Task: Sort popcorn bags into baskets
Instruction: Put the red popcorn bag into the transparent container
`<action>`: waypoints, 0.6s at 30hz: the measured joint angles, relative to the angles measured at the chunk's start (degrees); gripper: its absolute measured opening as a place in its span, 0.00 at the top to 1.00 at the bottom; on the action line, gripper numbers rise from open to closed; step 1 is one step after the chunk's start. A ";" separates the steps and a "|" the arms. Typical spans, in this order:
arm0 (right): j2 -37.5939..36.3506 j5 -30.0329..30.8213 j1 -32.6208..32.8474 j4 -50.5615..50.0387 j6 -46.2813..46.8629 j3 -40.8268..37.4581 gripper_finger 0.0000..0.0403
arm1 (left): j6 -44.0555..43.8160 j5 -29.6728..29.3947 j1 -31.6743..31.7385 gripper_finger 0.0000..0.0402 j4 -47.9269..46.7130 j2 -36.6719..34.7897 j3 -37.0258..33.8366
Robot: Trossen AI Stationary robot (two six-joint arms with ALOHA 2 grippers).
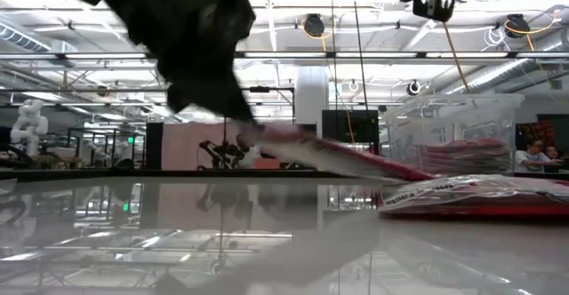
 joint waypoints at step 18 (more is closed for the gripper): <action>-2.14 -5.80 3.34 47.15 37.67 -27.78 0.86 | 3.99 -1.43 10.06 1.00 -1.01 -12.12 0.11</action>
